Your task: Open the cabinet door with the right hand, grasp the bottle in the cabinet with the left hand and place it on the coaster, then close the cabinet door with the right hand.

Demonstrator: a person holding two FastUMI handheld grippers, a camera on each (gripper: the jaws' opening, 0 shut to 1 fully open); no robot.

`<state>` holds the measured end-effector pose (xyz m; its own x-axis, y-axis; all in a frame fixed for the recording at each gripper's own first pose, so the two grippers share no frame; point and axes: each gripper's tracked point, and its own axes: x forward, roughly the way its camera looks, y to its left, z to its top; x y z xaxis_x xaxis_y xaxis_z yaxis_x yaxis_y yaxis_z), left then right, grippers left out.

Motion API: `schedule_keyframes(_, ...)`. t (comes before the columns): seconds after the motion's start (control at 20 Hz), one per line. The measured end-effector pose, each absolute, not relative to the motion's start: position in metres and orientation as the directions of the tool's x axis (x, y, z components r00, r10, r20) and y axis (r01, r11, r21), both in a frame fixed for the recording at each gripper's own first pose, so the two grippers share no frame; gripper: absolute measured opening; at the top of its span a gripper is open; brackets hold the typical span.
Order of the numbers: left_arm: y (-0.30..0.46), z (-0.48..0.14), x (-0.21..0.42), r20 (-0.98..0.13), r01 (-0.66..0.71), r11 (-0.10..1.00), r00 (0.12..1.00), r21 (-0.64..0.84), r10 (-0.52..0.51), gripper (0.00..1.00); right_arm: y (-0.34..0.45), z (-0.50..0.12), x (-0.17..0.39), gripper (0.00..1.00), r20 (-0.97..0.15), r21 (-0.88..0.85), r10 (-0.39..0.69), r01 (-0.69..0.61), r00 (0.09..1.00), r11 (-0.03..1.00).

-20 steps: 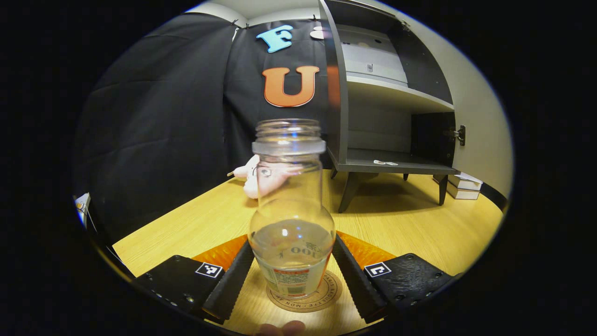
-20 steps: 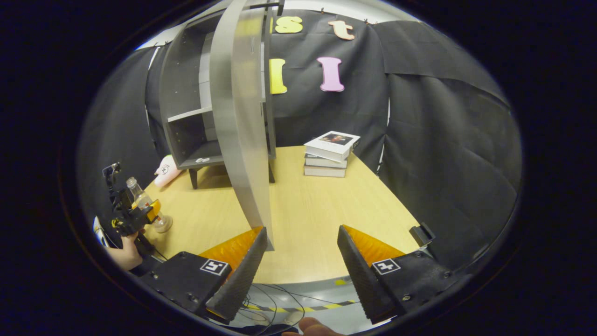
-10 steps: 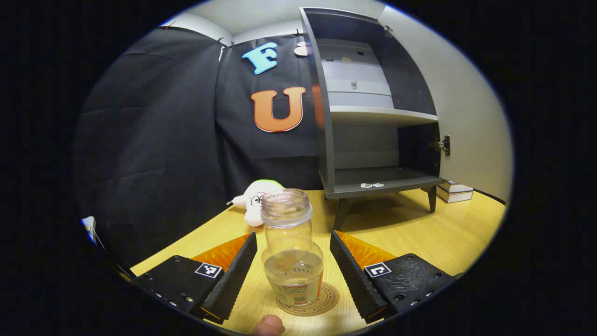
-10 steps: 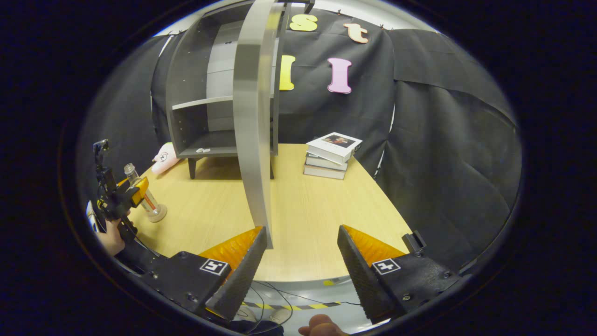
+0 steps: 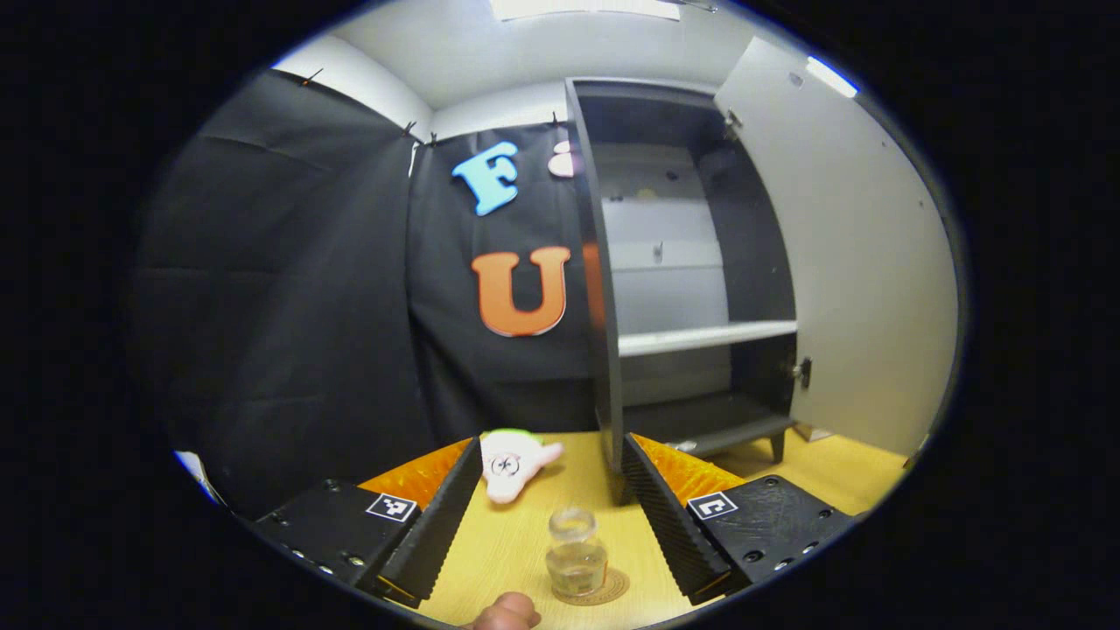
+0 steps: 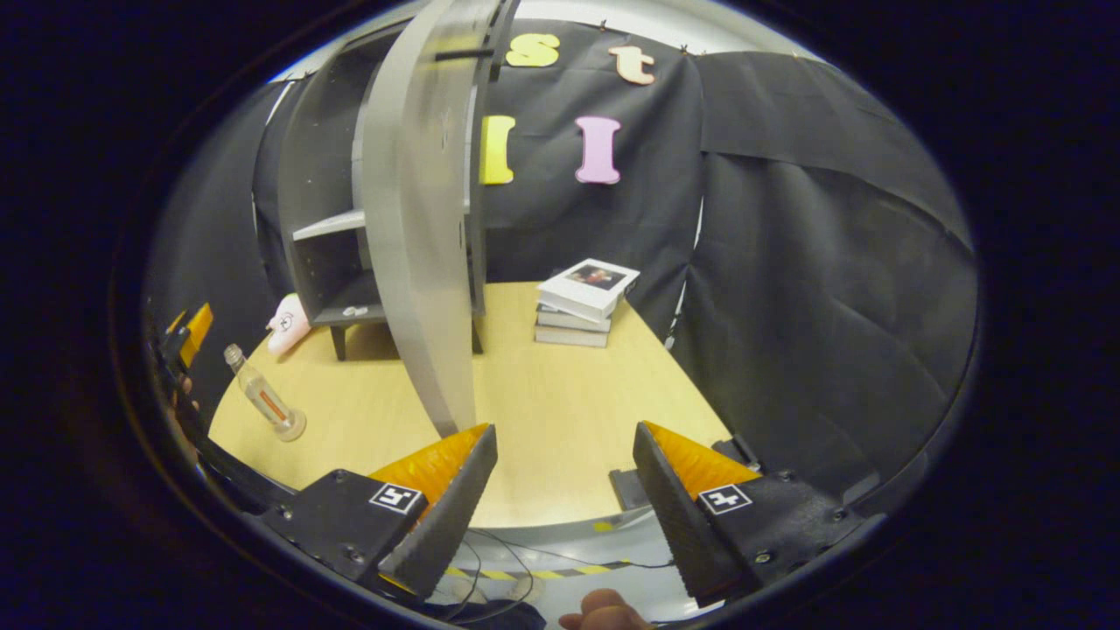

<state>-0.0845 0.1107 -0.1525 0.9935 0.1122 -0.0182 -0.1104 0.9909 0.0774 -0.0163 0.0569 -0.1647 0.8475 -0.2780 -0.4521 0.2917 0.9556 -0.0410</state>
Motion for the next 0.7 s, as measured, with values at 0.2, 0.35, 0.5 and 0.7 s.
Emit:
schedule_keyframes(0.2, 0.055, -0.059, -0.075, 0.072, 0.027, 1.0, 0.997, -0.004, -0.027, 0.96, 0.048, -0.098, -0.011, 1.0, -0.324, -0.006, -0.302, 0.317, 0.897, 0.948)
schedule_keyframes(0.35, 0.013, 0.001, -0.072, 0.126, 0.072, 0.997, 0.99, -0.03, -0.067, 1.0, 0.024, -0.058, -0.002, 1.0, -0.225, 0.002, -0.335, 0.345, 0.915, 0.939)
schedule_keyframes(0.5, -0.031, 0.01, -0.066, 0.079, 0.096, 0.992, 0.993, -0.083, -0.089, 0.95, 0.015, -0.024, 0.024, 1.0, -0.165, 0.036, -0.242, 0.251, 0.956, 0.967)
schedule_keyframes(0.7, -0.074, 0.011, -0.055, 0.051, 0.082, 0.995, 0.996, -0.063, -0.079, 0.95, 0.04, 0.012, 0.062, 0.96, -0.112, 0.092, -0.035, 0.045, 0.993, 0.995)
